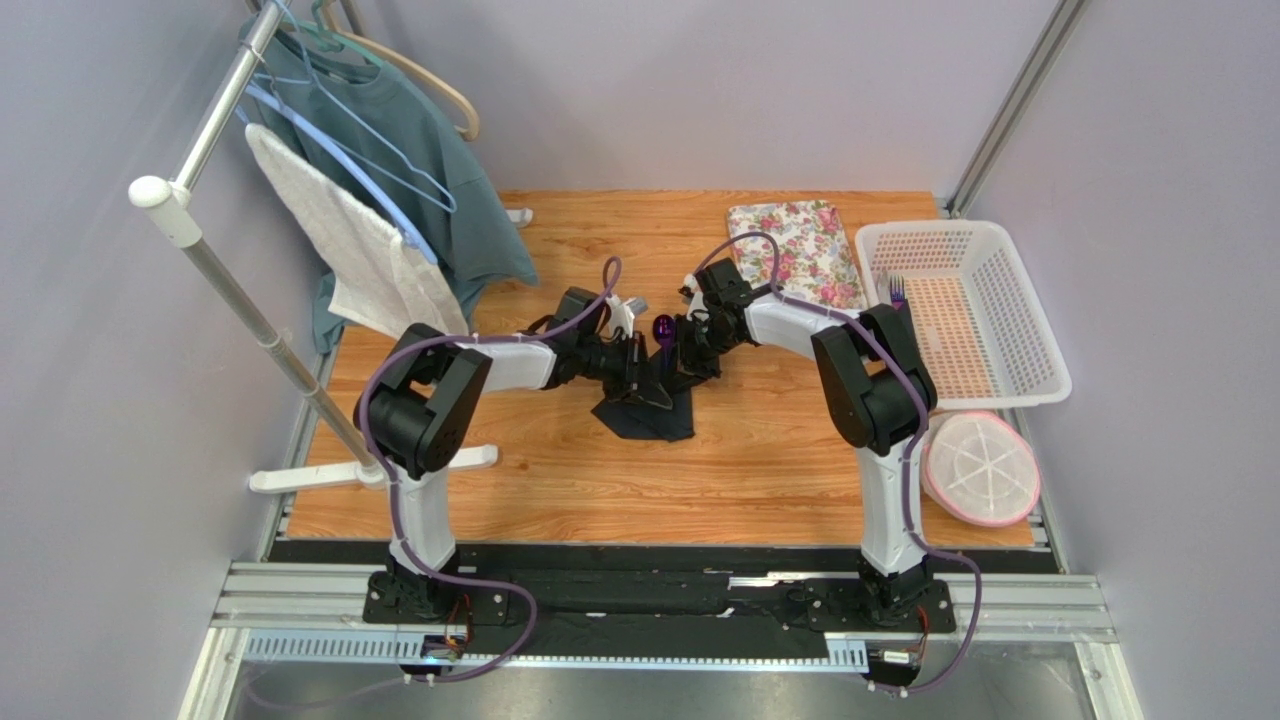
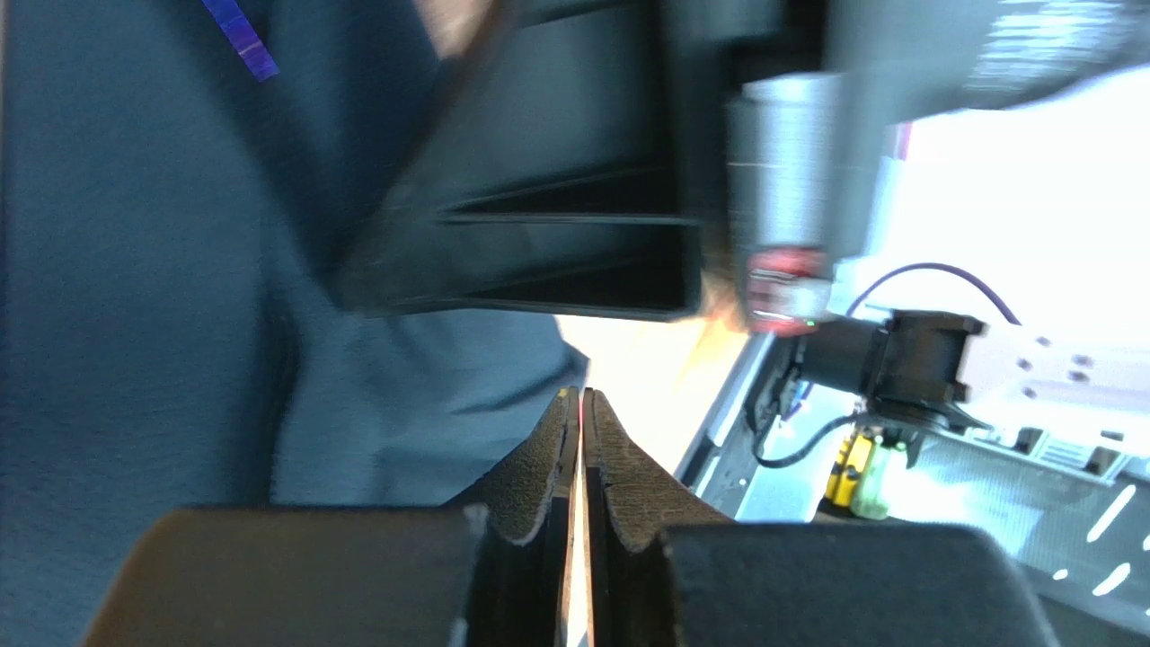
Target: Place the utensils on the paper napkin and roll it up
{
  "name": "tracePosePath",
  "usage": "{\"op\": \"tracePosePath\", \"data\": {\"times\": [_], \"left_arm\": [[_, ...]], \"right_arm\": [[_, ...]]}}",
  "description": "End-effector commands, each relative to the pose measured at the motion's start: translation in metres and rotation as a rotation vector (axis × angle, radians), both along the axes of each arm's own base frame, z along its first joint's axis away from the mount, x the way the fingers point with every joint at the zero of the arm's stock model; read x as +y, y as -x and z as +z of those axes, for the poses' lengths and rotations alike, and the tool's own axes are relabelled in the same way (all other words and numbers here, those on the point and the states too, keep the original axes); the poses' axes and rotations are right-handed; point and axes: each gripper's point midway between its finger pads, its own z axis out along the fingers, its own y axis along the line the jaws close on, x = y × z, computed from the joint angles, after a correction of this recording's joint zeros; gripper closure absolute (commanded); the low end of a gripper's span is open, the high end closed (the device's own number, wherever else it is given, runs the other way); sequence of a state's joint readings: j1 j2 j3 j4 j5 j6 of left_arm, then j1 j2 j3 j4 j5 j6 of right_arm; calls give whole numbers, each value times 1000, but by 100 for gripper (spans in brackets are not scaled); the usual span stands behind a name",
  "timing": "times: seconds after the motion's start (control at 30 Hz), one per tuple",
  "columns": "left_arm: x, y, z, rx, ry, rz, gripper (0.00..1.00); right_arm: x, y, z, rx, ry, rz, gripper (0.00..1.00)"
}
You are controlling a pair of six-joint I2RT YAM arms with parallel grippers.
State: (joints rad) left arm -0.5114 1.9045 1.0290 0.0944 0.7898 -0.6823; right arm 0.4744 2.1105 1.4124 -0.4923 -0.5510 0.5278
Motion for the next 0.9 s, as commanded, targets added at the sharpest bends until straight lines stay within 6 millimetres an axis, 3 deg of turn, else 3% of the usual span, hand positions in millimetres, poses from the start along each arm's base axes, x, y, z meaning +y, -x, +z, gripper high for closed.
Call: {"op": "tracePosePath", "data": {"times": [0.0, 0.23, 0.37, 0.4, 0.53, 0.67, 0.87], "left_arm": [[8, -1, -30, 78, -85, 43, 93], [18, 5, -60, 167, -198, 49, 100], [21, 5, -61, 169, -221, 53, 100], [22, 5, -61, 168, -224, 54, 100], [21, 5, -59, 158, -221, 46, 100], [22, 5, -56, 145, -216, 46, 100], [21, 4, -52, 125, -211, 33, 100]], "right_arm": [[-6, 9, -29, 34, 59, 4, 100], [-6, 0, -21, 18, 37, -3, 97], [3, -11, 17, -17, -57, -12, 84], [8, -14, 35, -43, -103, -7, 82], [10, -12, 68, -81, -157, -12, 77], [6, -3, 67, -70, -136, -17, 80], [4, 7, 28, 1, -76, -19, 89]]}}
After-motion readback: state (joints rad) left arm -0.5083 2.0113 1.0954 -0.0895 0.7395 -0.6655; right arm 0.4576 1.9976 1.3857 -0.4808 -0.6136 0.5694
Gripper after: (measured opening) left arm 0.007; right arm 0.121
